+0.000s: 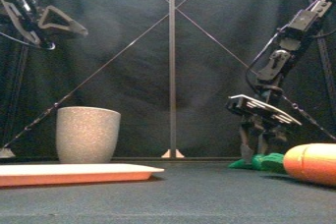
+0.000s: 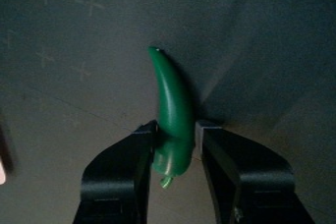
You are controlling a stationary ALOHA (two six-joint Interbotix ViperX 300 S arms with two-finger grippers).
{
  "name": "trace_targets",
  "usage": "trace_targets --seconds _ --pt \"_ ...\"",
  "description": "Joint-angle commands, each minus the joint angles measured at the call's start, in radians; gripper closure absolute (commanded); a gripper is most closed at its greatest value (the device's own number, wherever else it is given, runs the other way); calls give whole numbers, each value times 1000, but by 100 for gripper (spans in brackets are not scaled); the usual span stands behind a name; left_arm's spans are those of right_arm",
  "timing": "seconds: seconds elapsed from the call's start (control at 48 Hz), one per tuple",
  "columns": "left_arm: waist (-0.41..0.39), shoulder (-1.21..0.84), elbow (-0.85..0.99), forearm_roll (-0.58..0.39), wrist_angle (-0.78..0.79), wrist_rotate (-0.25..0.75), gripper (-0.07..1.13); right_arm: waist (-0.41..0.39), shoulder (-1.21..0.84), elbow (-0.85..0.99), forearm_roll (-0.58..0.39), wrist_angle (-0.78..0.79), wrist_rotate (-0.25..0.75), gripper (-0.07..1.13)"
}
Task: Pick the green pepper then place it in the grey bowl
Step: Place green pepper in the grey bowl
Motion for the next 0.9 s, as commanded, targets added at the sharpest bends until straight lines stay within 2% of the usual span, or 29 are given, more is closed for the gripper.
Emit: trace_targets --seconds 0.021,0.25,0.458,0.604,0.896 --pt "3 0 -9 -5 -5 2 104 32 -40 -51 -20 18 -6 42" --pt "6 2 2 -5 -6 3 104 163 -112 -201 -124 8 -20 42" --pt "12 0 5 -5 -5 3 104 273 -61 -377 -368 -172 -14 42" --pt "12 0 5 -5 -6 3 104 279 38 -468 -445 -293 -9 42" --pt "17 0 11 -5 -6 5 104 235 250 -675 -492 -339 -17 41"
